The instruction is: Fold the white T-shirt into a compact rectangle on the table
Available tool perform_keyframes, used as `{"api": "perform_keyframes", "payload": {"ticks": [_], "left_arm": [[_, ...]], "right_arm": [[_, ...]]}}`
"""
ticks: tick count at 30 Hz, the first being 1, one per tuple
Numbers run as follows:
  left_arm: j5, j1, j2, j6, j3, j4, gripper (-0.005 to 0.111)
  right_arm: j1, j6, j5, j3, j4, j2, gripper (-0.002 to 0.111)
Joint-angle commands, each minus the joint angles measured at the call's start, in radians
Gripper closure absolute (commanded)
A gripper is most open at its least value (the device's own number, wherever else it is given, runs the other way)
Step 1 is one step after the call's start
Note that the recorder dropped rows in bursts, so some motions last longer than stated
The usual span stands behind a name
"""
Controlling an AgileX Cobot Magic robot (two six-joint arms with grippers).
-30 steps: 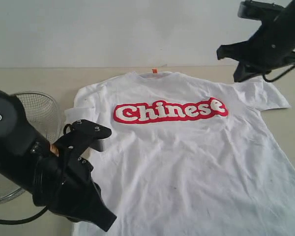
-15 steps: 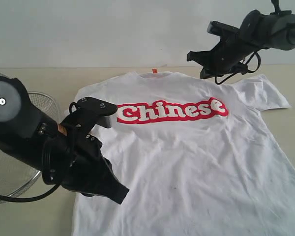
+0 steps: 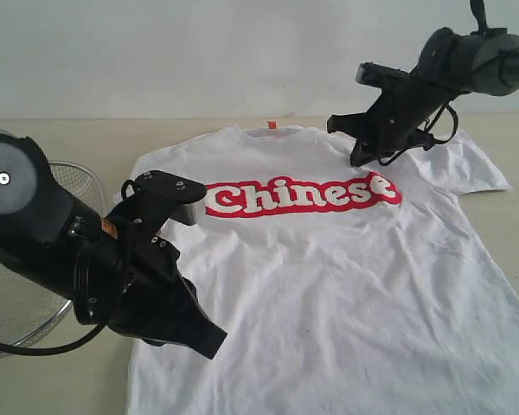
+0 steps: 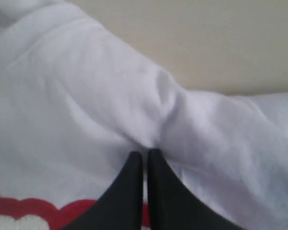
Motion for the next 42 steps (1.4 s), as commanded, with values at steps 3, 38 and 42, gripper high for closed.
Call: {"api": "perform_keyframes", "payload": {"ticks": [3,38,42], "left_arm": [[-0.011,0.001,-0.009,0.002,-0.006,-0.012,0.102],[-0.015,0.001,-0.009,0.025,-0.006,-0.012,0.102],[-0.015,0.001,-0.009,0.025,-0.006,-0.019,0.102]], "right_arm": [[-0.012,-0.032,0.018,-0.008,0.023,-0.030,0.109],[-0.380,-0.012,0.224,-0.099,-0.033,0.079,0.060],[-0.343,-0.039,0.208,-0.099,-0.047,0.109,0.099]]}}
